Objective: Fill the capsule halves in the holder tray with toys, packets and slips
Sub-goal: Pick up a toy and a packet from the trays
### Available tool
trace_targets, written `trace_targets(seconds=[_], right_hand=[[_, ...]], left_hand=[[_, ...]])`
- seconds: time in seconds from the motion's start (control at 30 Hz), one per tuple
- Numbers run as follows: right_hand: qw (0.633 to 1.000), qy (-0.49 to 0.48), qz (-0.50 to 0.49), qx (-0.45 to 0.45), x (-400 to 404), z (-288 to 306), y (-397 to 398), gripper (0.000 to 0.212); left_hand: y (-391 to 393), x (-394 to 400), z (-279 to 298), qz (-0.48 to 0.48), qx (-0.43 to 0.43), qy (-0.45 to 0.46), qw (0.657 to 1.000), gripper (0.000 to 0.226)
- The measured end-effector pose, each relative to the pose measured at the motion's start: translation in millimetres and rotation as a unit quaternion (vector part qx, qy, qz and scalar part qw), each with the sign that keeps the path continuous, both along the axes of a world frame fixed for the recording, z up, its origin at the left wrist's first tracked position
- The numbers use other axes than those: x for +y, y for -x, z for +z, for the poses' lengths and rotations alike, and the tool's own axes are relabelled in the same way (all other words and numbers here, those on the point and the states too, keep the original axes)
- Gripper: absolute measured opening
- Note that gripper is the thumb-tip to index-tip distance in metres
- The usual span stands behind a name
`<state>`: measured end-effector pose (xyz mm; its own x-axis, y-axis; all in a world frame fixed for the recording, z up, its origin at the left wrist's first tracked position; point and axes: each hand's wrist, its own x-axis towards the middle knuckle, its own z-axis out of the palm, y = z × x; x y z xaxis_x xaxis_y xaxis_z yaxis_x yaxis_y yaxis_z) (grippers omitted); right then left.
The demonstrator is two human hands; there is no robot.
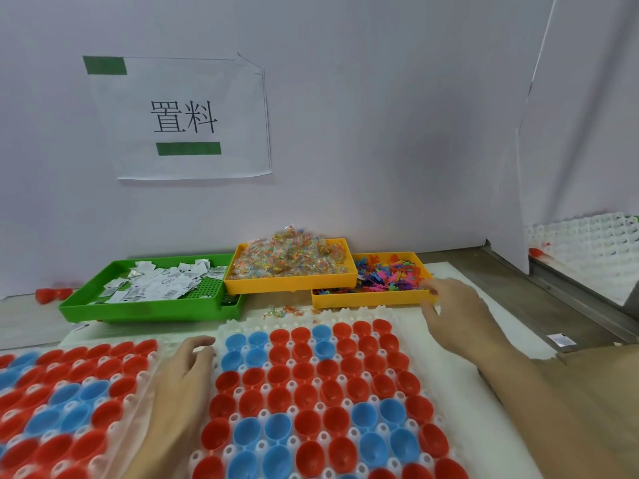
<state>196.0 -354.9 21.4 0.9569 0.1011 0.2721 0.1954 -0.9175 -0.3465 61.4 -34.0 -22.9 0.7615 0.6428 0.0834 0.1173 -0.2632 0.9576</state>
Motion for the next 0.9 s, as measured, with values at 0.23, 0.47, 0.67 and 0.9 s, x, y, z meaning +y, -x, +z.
trace_targets(seconds=[0.23,0.47,0.67,0.9], right_hand=[[0.996,0.047,0.078,0.013,34.3,7.2,-82.8,0.022],[0.988,0.102,0.108,0.041,41.1,-1.7,-120.3,0.011],[0.986,0.065,0.140,0.064,40.8,-7.9,-124.1,0.014],[0.989,0.076,0.109,0.067,40.8,-7.8,-129.0,0.008]], left_hand=[[-6.5,7.5,-5.1,-0.010,-0.014,0.024,1.000,0.024],[-5.8,12.6,-12.8,-0.001,-0.032,0.007,0.999,0.024],[-6.5,13.0,-14.8,-0.002,-0.042,-0.006,0.999,0.024],[-6.4,11.1,-14.0,0.003,-0.054,-0.006,0.998,0.026]])
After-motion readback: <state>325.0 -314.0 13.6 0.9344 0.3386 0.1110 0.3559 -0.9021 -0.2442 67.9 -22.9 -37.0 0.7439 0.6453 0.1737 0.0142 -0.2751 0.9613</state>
